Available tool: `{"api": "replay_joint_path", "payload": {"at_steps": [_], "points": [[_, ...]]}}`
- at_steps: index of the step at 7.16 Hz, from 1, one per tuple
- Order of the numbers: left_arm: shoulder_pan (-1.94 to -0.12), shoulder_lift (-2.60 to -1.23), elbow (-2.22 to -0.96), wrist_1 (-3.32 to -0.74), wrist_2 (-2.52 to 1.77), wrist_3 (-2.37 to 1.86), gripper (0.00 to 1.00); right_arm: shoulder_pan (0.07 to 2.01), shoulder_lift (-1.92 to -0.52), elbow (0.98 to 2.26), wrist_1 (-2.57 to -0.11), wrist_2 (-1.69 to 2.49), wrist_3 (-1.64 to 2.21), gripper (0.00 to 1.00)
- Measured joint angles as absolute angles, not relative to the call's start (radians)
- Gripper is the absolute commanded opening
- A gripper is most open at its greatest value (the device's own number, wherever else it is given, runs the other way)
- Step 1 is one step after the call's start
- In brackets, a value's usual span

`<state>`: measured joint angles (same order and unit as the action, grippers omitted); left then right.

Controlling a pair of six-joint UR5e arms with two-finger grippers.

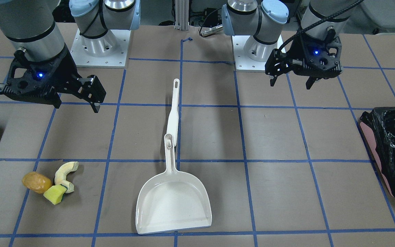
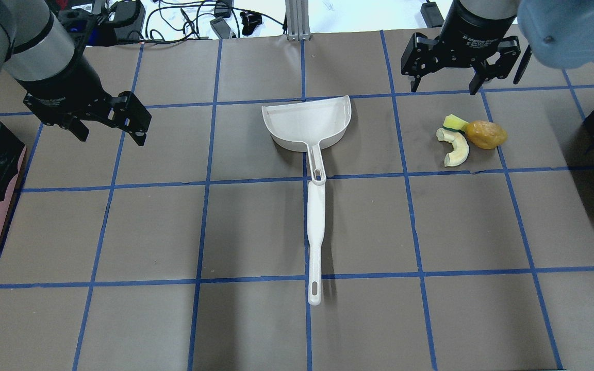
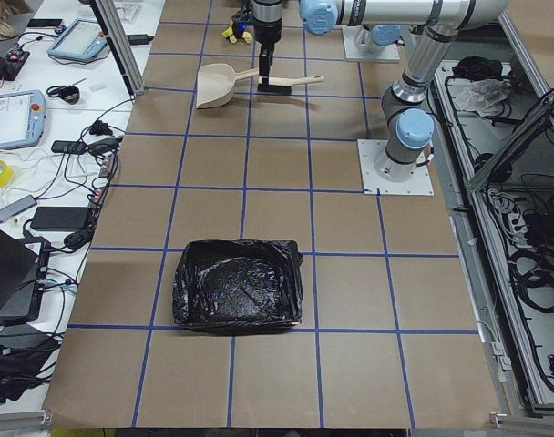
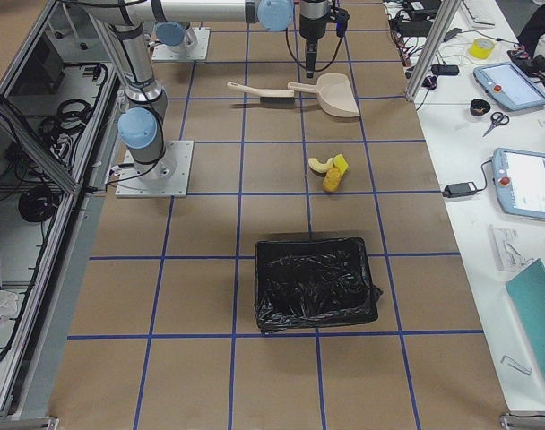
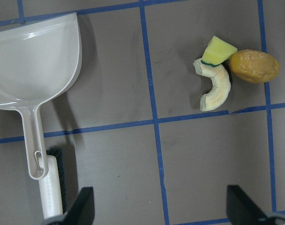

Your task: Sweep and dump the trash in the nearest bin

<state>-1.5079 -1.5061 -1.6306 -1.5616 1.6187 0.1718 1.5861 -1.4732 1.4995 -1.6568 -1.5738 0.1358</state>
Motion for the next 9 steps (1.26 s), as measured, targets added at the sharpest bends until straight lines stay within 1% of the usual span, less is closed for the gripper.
{"api": "replay_joint_path", "payload": {"at_steps": [9], "points": [[-1.503,-1.519,-1.631,-1.563,1.628,0.175,1.0,1.585,-1.474,1.508,-1.684,-1.568,0.14,1.0]]}}
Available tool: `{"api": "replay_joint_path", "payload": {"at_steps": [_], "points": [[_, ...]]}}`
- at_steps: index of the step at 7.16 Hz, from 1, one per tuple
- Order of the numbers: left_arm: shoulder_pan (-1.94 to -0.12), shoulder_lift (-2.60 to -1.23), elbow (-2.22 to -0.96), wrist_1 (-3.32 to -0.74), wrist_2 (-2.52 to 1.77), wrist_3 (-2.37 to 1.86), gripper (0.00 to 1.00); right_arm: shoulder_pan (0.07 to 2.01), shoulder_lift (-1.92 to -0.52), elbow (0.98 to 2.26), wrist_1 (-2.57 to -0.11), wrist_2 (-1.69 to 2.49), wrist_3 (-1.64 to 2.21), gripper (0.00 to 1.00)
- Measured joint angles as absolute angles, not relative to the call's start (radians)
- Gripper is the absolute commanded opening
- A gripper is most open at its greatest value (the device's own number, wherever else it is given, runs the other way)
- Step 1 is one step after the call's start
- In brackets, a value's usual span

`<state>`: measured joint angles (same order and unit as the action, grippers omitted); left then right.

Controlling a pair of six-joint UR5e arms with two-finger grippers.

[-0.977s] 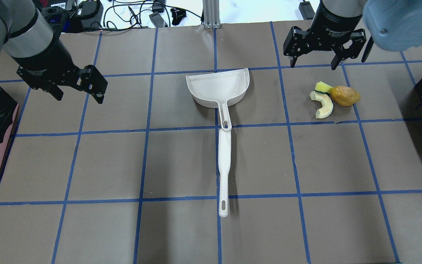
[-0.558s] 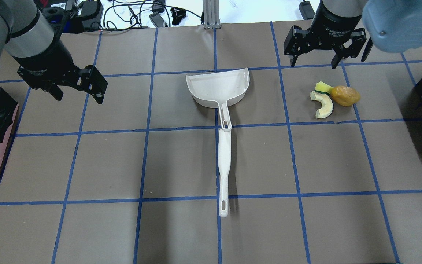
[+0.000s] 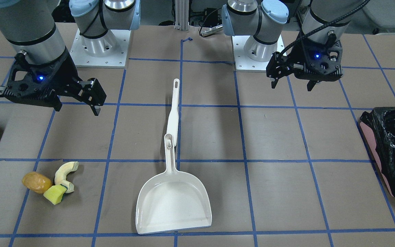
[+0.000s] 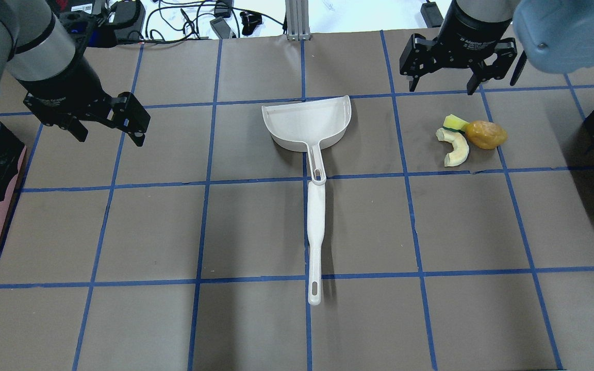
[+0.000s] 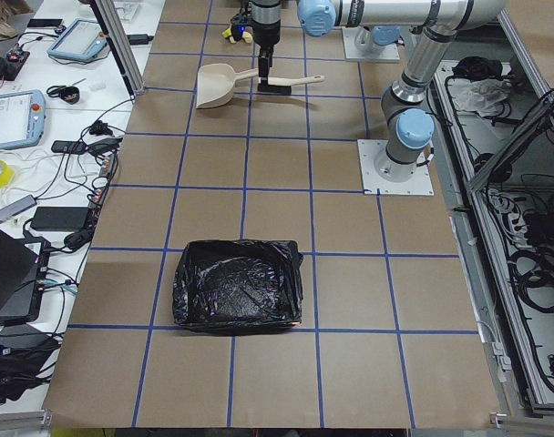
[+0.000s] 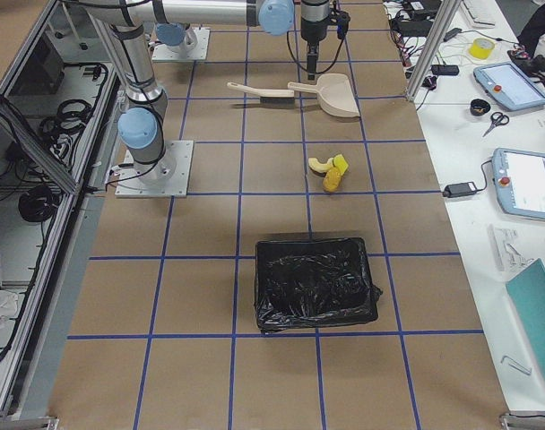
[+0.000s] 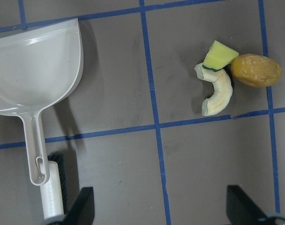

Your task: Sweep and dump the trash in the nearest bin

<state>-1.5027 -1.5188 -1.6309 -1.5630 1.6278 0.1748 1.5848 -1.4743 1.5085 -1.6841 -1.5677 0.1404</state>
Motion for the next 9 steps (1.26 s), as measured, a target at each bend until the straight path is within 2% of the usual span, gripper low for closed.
{"api": "replay_joint_path", "payload": {"at_steps": [9], "points": [[-1.501,-1.533,-1.643,-1.563,1.629,0.18,1.0,1.585,-1.47,1.512,-1.679,-1.572,0.141,1.0]]}}
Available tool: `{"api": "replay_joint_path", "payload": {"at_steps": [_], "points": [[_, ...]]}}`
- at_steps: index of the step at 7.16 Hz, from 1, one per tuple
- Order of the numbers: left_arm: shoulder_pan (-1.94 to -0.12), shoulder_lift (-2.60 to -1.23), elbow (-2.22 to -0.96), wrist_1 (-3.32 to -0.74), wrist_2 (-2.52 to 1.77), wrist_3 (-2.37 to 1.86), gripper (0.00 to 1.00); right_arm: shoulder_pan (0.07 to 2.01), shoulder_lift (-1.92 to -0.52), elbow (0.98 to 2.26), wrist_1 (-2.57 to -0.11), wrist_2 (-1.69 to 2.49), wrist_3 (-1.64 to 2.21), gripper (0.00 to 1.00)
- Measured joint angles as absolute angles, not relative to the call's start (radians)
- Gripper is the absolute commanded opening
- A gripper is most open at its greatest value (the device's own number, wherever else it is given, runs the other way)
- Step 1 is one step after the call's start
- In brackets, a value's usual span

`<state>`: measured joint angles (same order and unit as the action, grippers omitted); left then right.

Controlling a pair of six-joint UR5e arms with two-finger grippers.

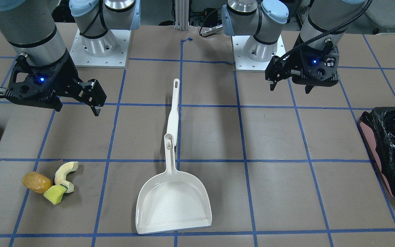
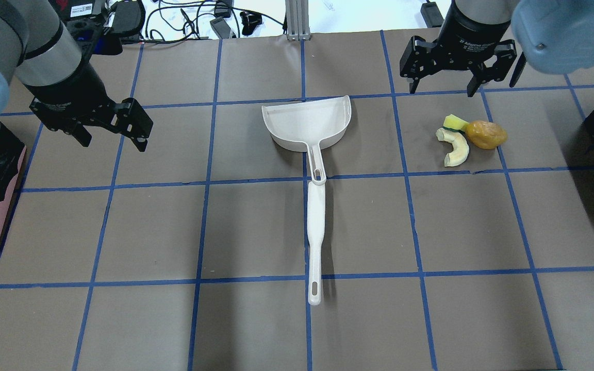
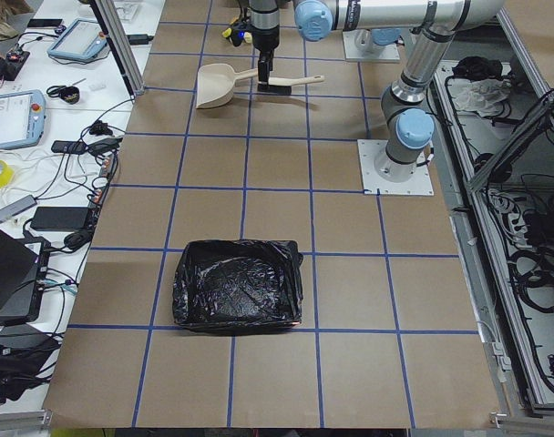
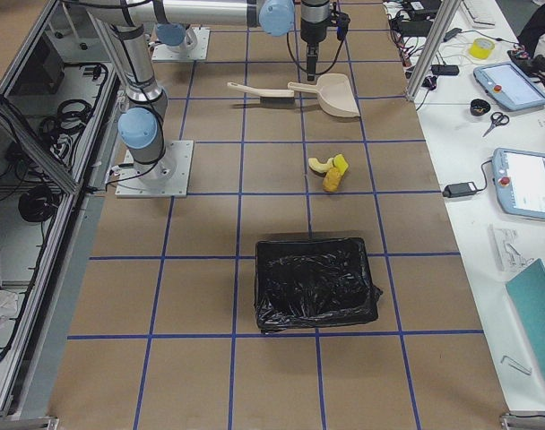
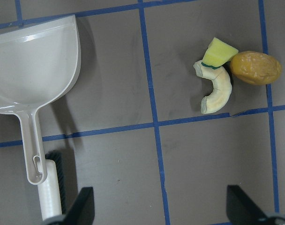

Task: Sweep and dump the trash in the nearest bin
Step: 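Reach the left gripper to the brush handle while the right gripper reaches the dustpan handle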

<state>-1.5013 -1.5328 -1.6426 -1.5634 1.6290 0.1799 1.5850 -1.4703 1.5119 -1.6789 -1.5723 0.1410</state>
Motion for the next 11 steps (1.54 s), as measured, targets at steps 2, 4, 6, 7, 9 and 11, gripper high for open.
{"api": "replay_joint_path", "payload": {"at_steps": [2,4,6,7,9,11], "points": [[-1.503,-1.544,-1.649,-1.565,1.623,0.184,1.0,1.588,-1.462,1.511,-1.687,-1.567,0.151,1.0],[-1.531,-1.547,-1.68,-1.56,1.581,0.167,1.0,1.617,-1.423,1.508,-1.73,-1.561,0.182,1.0],[-1.593,-1.548,-1.718,-1.553,1.549,0.124,1.0,1.699,-1.347,1.501,-1.803,-1.559,0.25,1.0],[-1.635,-1.547,-1.741,-1.548,1.545,0.087,1.0,1.739,-1.307,1.499,-1.835,-1.551,0.291,1.0],[-1.727,-1.545,-1.787,-1.506,1.514,0.011,1.0,1.778,-1.214,1.492,-1.937,-1.501,0.325,1.0],[-1.817,-1.546,-1.877,-1.395,1.493,-0.044,1.0,1.797,-1.14,1.485,-1.979,-1.491,0.285,1.0]]}}
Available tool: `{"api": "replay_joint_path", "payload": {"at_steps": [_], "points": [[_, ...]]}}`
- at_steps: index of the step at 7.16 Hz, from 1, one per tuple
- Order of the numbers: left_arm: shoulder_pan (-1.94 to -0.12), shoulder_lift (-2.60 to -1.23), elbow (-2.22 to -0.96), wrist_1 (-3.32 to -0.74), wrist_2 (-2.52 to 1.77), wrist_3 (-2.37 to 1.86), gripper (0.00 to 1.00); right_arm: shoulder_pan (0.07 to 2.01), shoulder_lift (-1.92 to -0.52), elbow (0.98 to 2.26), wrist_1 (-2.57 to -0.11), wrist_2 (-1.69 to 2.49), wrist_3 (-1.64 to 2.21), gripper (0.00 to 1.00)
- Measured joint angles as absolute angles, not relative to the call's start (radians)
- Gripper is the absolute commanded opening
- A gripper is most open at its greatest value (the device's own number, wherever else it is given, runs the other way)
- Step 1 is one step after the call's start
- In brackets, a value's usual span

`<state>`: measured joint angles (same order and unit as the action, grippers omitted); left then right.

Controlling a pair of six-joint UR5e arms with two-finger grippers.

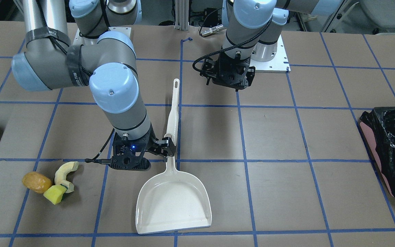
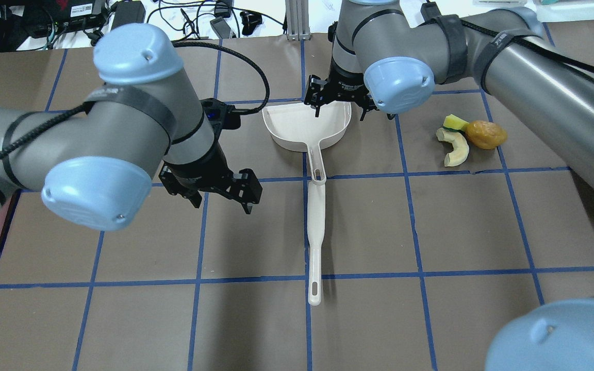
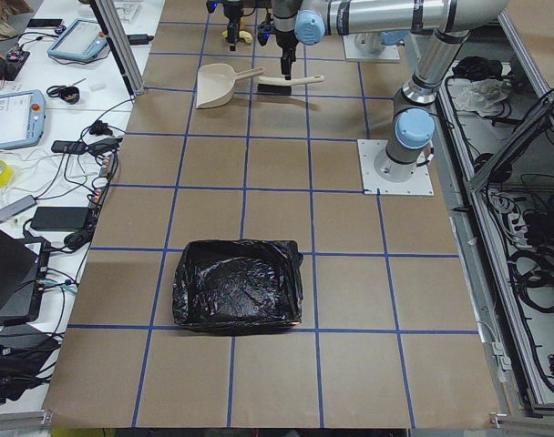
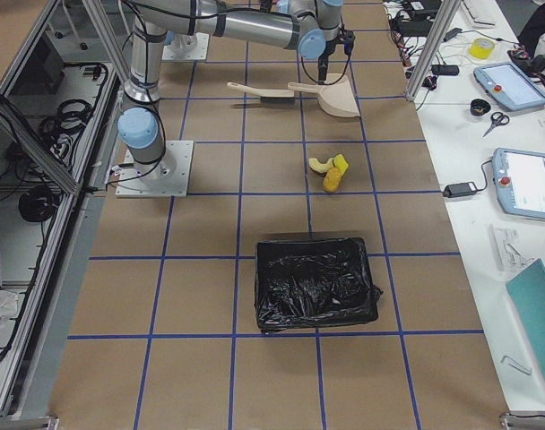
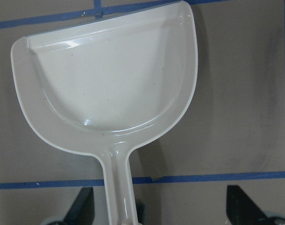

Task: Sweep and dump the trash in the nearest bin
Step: 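Reach the left gripper to the brush handle while the right gripper reaches the dustpan handle, then close the left gripper on the brush and right gripper on dustpan handle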

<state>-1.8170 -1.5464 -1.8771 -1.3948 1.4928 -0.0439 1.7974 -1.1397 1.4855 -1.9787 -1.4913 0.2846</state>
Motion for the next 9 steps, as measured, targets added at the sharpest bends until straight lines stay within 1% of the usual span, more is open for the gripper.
{"api": "replay_joint_path", "payload": {"at_steps": [2,3,7,8,9], "points": [[-1.903,-1.552,-1.982,-1.256,1.478,-0.127,1.0,1.824,-1.099,1.49,-2.0,-1.487,0.212,1.0],[-1.936,-1.56,-2.012,-1.213,1.452,-0.172,1.0,1.831,-1.083,1.495,-2.016,-1.486,0.2,0.99],[-2.046,-1.644,-2.041,-1.078,1.415,-0.299,1.0,1.888,-1.075,1.573,-2.067,-1.512,0.131,0.99],[-2.069,-1.665,-2.042,-1.055,1.418,-0.322,1.0,1.893,-1.077,1.599,-2.083,-1.527,0.12,0.96],[-2.091,-1.683,-2.043,-1.036,1.42,-0.343,1.0,1.895,-1.078,1.622,-2.104,-1.533,0.118,0.88]]}}
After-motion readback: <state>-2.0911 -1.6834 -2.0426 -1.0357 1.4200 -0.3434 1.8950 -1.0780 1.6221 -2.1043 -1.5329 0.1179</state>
